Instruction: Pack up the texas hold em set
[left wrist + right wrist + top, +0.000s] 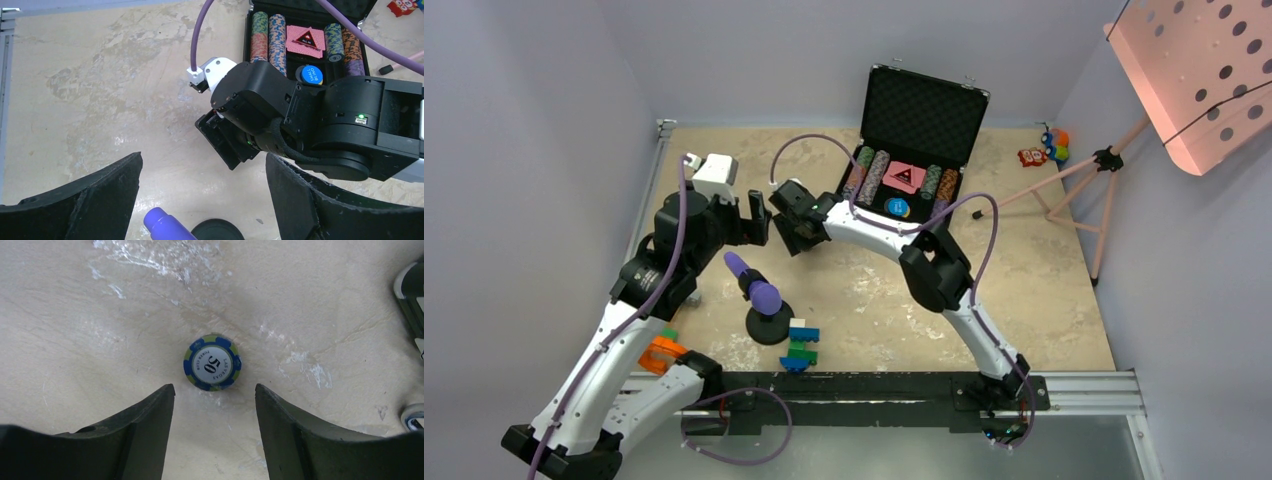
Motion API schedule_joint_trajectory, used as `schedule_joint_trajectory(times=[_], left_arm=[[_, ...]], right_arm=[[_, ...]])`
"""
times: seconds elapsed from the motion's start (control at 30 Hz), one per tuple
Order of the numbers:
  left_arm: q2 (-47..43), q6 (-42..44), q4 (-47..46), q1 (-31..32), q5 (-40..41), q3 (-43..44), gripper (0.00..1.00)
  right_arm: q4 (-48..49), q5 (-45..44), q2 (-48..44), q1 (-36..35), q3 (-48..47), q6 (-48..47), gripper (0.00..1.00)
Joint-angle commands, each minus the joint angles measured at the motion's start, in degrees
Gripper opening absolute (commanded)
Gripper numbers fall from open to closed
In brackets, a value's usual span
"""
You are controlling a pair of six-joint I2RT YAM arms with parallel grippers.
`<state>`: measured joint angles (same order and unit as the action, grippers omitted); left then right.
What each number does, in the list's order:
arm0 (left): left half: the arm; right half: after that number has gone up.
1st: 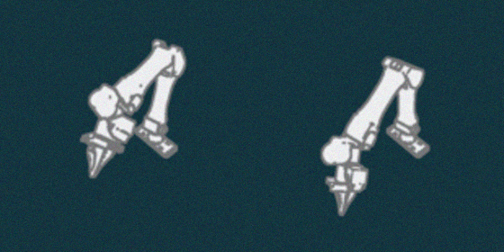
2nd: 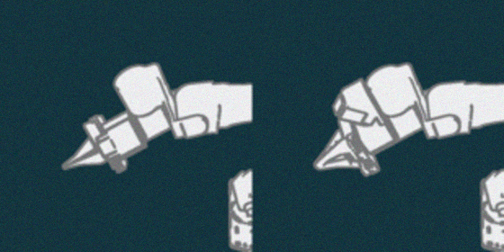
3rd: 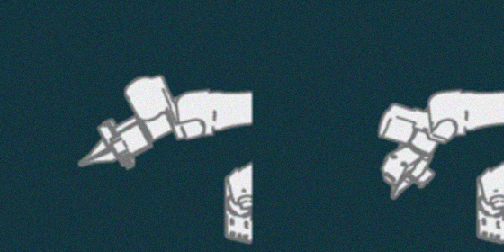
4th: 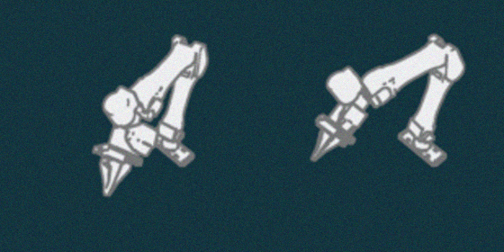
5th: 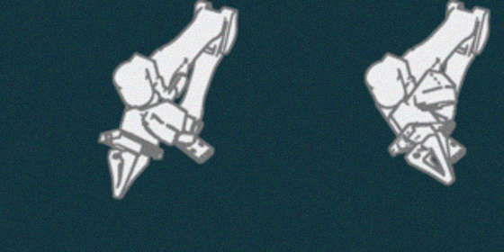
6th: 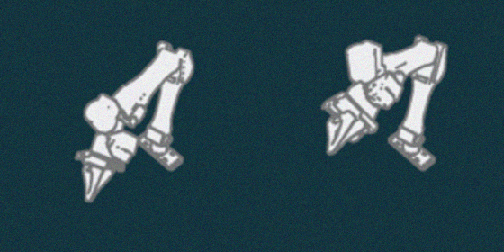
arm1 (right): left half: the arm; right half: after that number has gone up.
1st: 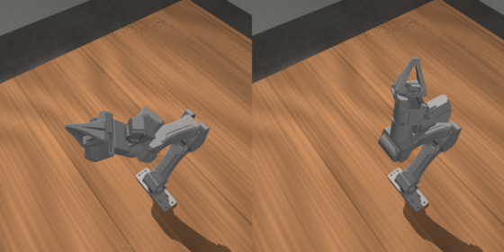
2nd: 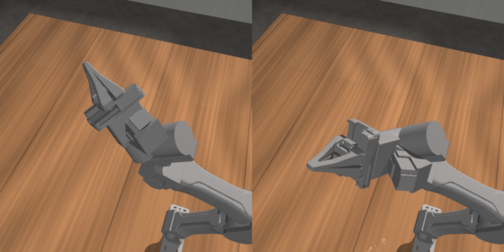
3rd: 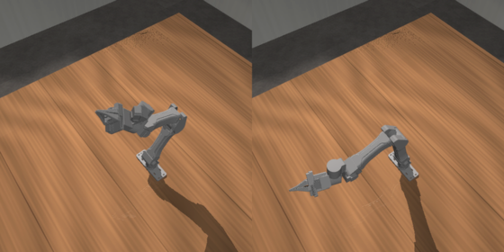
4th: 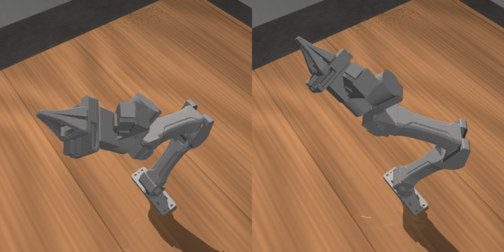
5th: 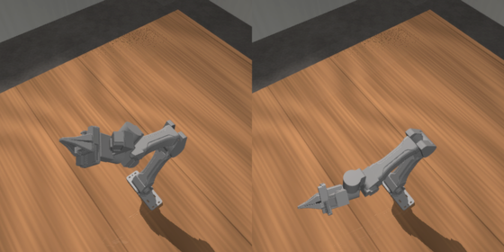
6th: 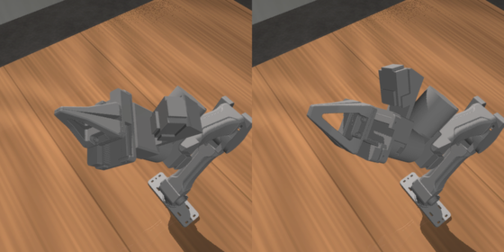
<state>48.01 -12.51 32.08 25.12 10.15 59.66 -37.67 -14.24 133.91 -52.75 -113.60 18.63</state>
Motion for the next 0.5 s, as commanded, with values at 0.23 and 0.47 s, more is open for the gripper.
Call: schedule_joint_trajectory(times=[0.23,0.47], left_arm=[[-0.60,-0.85,-2.20,-0.28,-1.45,0.25,0.96],[-0.36,-0.80,-2.19,-0.25,-1.86,0.28,0.96]], right_arm=[[-1.35,-1.02,4.65,0.19,-7.86,1.26,0.60],[-1.58,-1.25,5.05,1.13,-7.15,2.76,0.52]])
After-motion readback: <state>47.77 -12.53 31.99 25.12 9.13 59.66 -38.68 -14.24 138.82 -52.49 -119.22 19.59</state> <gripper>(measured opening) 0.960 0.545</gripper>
